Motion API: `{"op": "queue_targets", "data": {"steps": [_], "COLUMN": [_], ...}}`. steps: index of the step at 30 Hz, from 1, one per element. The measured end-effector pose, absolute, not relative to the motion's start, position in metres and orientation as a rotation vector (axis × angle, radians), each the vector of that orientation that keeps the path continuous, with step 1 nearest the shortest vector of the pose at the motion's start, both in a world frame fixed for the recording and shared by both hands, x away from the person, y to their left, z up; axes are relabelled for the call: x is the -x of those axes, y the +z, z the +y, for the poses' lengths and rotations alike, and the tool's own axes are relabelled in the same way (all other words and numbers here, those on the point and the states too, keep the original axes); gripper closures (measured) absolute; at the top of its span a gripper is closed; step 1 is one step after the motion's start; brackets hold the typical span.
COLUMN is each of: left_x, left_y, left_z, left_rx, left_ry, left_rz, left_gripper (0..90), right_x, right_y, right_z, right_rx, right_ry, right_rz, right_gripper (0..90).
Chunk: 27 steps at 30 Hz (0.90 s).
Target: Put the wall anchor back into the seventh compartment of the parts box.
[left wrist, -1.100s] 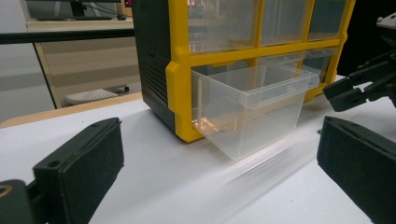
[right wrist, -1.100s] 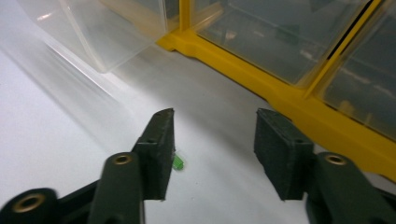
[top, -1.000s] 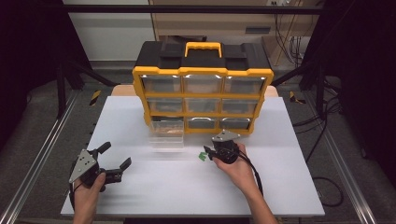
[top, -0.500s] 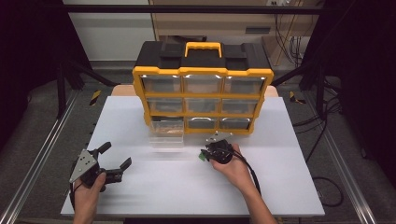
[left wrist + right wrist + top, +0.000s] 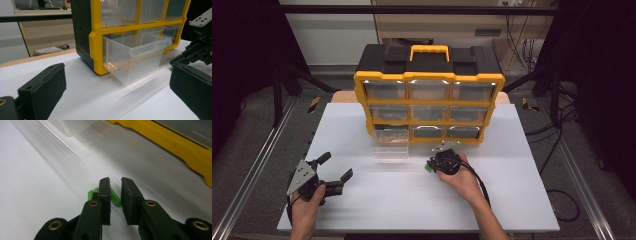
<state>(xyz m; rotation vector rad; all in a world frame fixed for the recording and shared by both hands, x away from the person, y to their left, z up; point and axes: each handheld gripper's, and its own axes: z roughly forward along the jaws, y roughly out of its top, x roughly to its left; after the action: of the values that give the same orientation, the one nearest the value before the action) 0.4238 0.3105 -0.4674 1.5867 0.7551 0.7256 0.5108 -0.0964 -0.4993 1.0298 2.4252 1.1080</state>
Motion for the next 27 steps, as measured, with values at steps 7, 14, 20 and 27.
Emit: {"op": "queue_targets", "data": {"steps": [7,14,20,27], "left_x": [-0.424,-0.424,-0.425,-0.422], "left_y": [-0.468,-0.468,-0.467,-0.466], "left_z": [0.310,0.311,0.312,0.312], "left_rx": [-1.588,-1.583,-1.580,-1.576], "left_ry": [0.725,0.725,0.724,0.737], "left_rz": [0.755,0.759,0.761,0.763], "left_gripper": [0.4,0.4,0.4,0.5], "right_x": [-0.515,-0.517,-0.513,-0.499], "right_y": [-0.497,-0.497,-0.489,-0.473], "right_z": [-0.091,-0.090,-0.093,-0.095], "right_rx": [-1.023,-1.038,-1.055,-1.049], "right_ry": [1.080,1.068,1.146,1.286], "right_rz": [2.453,2.460,2.397,2.280], "right_gripper": [80.4,84.3,84.4,84.4]}}
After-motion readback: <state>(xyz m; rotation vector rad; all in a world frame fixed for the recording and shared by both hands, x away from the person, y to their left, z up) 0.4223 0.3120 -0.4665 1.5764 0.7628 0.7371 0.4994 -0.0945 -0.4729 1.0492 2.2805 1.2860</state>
